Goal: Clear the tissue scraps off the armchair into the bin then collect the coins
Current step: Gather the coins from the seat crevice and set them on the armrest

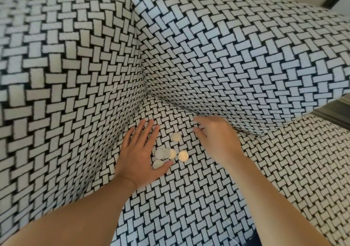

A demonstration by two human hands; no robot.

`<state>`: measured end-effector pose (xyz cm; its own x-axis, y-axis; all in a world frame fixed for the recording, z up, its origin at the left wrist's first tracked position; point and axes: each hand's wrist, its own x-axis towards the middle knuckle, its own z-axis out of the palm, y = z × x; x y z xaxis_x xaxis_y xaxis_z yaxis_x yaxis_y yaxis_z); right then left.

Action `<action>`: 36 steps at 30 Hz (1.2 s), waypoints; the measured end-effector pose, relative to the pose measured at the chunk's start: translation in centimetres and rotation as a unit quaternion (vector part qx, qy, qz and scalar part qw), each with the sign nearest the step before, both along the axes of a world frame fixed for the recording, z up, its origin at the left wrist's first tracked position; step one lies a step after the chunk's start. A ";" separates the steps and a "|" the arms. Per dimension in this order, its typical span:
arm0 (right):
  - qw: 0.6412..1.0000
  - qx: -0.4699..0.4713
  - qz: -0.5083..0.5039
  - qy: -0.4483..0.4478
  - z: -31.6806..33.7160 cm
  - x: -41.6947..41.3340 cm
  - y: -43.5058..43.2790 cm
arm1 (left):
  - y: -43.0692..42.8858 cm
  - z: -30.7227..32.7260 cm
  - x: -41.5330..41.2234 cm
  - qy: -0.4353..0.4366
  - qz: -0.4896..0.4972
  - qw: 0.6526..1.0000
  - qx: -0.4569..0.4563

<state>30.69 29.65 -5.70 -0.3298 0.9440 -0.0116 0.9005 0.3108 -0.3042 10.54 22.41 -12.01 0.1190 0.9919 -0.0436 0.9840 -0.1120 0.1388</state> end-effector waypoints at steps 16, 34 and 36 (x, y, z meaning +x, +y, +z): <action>0.993 0.033 0.033 0.111 -3.8 -2.4 -3.8 | 0.0 0.1 0.0 -0.027 0.005 1.000 -0.011; 0.335 -0.358 -0.349 0.799 4.5 3.4 -11.7 | -5.5 3.5 3.2 -0.077 0.061 0.995 -0.019; 0.318 -0.347 -0.340 0.814 5.0 3.6 -13.1 | -7.2 3.9 3.1 -0.046 0.008 0.999 -0.025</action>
<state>34.33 16.60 -0.66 -0.1552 0.7600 -0.6312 -0.8393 -0.4384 -0.3215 13.62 15.25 -8.15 0.1097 0.9906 -0.0821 0.9685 -0.0879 0.2328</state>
